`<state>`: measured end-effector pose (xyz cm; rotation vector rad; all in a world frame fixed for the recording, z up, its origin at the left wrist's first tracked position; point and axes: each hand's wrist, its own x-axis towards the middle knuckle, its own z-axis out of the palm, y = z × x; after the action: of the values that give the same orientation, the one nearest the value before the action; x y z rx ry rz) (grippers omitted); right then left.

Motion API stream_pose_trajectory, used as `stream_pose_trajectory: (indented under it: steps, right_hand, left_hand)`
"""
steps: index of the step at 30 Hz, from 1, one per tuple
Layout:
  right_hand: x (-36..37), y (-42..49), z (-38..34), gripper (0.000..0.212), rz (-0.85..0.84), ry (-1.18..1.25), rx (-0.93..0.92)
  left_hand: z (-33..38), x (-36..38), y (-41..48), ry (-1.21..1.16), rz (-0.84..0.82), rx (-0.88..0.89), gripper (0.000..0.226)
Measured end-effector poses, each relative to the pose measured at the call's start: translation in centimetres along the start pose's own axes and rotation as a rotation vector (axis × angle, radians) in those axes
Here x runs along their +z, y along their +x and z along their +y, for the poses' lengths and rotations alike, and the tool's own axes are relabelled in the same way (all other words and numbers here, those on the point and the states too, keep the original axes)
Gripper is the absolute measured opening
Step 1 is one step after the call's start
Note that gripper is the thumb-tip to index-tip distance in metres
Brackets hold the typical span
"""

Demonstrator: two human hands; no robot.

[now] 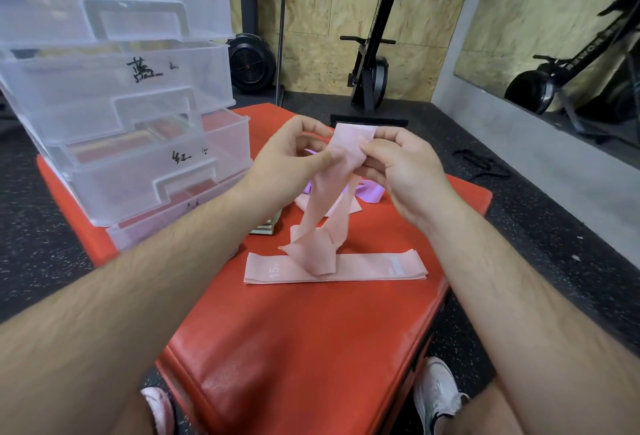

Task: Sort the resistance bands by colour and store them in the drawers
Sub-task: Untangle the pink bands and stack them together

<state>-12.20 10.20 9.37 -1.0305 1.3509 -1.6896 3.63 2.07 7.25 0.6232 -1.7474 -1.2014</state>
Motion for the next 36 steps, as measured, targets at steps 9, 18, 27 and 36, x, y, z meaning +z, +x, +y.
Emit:
stream_pose_trajectory:
  steps: [9, 18, 27, 36]
  right_hand:
    - [-0.3, -0.5, 0.4, 0.028, 0.049, -0.586, -0.113]
    - [0.9, -0.6, 1.8, 0.010, -0.126, -0.644, -0.341]
    - [2.3, -0.6, 2.5, 0.013, -0.320, -0.488, -0.245]
    - [2.7, 1.5, 4.5, 0.045, -0.547, -0.472, -0.025]
  left_hand:
    - [-0.2, -0.8, 0.1, 0.215, 0.063, 0.052, 0.011]
    - [0.0, -1.2, -0.2, 0.279, 0.058, 0.037, 0.014]
    - [0.5, -1.8, -0.8, 0.183, -0.010, -0.127, 0.012]
    - [1.1, -4.0, -2.0, 0.560, -0.039, 0.090, 0.010]
